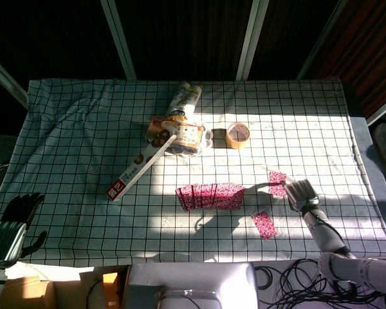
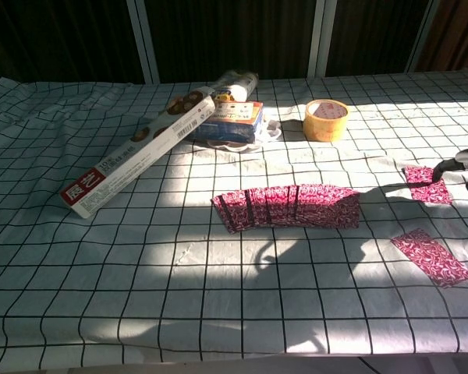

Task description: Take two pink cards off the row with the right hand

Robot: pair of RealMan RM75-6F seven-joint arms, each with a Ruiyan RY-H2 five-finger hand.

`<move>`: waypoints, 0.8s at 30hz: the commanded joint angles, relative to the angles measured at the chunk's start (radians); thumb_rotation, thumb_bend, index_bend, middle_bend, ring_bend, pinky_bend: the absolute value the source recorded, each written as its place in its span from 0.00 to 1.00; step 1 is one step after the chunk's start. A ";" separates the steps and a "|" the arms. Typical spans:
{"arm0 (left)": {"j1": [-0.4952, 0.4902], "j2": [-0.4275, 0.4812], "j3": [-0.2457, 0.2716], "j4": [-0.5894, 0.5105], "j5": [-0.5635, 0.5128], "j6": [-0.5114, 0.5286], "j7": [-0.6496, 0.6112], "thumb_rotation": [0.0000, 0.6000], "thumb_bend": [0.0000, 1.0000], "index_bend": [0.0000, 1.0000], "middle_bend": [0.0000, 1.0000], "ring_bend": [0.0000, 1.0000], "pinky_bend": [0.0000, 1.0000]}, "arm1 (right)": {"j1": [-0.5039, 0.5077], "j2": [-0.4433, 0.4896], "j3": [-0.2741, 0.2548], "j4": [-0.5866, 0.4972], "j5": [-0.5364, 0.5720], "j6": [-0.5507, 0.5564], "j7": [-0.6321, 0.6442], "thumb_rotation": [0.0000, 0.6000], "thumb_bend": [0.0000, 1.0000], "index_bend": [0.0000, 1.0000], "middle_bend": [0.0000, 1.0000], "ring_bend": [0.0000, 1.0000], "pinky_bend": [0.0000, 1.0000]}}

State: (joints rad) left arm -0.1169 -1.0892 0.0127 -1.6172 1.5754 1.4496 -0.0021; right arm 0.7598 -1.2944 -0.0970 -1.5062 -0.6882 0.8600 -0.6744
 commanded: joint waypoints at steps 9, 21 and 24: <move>0.011 0.000 0.003 0.006 0.021 0.033 -0.015 1.00 0.37 0.00 0.04 0.00 0.00 | -0.249 0.181 -0.027 -0.196 -0.563 0.361 0.376 1.00 0.43 0.00 0.31 0.28 0.60; 0.033 -0.019 0.017 0.023 0.079 0.094 0.007 1.00 0.37 0.00 0.02 0.00 0.00 | -0.622 0.112 -0.127 -0.045 -0.896 0.856 0.444 1.00 0.42 0.00 0.00 0.00 0.11; 0.028 -0.016 0.021 0.022 0.089 0.086 -0.002 1.00 0.37 0.00 0.02 0.00 0.00 | -0.631 0.104 -0.101 -0.031 -0.899 0.853 0.457 1.00 0.42 0.00 0.00 0.00 0.08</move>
State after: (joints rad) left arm -0.0874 -1.1061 0.0331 -1.5952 1.6633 1.5369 -0.0030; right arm 0.1452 -1.1755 -0.2028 -1.5547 -1.5723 1.7077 -0.2319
